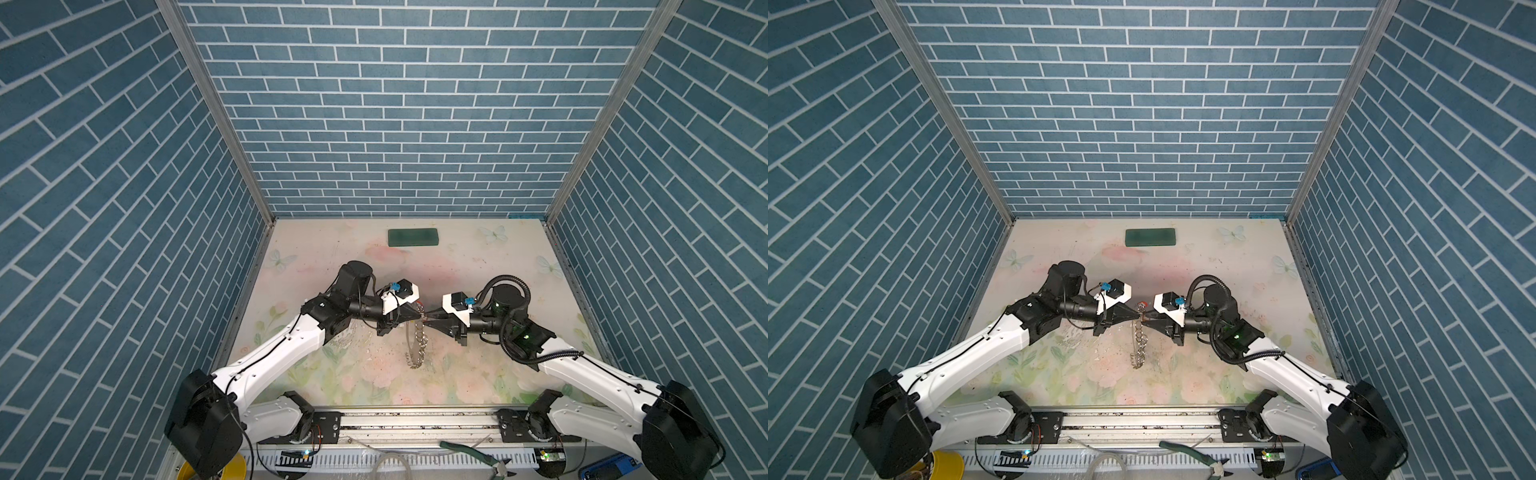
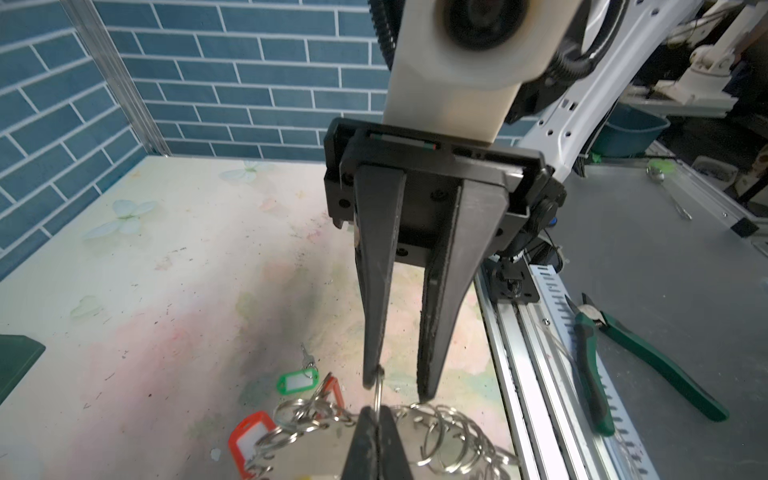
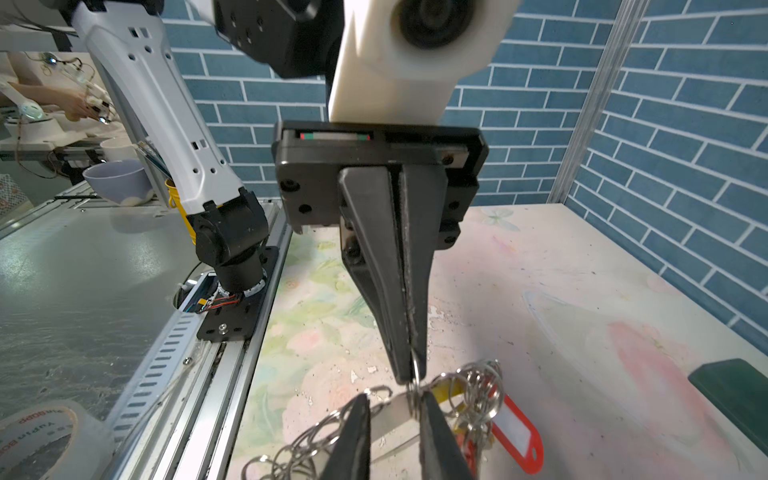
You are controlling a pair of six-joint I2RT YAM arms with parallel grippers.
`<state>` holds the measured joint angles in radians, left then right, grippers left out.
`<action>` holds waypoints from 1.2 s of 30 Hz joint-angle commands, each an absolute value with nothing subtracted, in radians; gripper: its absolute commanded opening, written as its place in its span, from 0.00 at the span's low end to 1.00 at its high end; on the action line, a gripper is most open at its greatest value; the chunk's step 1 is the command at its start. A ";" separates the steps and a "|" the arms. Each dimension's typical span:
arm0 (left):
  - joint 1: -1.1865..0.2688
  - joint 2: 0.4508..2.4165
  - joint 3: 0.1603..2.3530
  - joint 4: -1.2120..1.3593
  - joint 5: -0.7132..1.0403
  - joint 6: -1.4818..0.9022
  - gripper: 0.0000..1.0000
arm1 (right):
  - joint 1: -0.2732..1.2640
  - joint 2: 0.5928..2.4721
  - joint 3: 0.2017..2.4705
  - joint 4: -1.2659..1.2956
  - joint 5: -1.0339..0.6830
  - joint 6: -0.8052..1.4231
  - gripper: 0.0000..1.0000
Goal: Put the keys on the keyring
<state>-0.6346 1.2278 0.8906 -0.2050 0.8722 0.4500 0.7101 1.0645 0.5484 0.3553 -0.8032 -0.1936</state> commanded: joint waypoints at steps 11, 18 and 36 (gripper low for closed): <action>-0.689 1.269 0.928 -0.405 0.829 0.565 0.00 | 0.715 1.107 0.595 0.207 -0.844 -0.277 0.22; -0.690 1.271 0.925 -0.399 0.831 0.565 0.00 | 0.716 1.124 0.604 0.213 -0.897 -0.257 0.18; -0.693 1.252 0.909 -0.370 0.815 0.553 0.00 | 0.727 1.167 0.624 0.195 -0.905 -0.249 0.03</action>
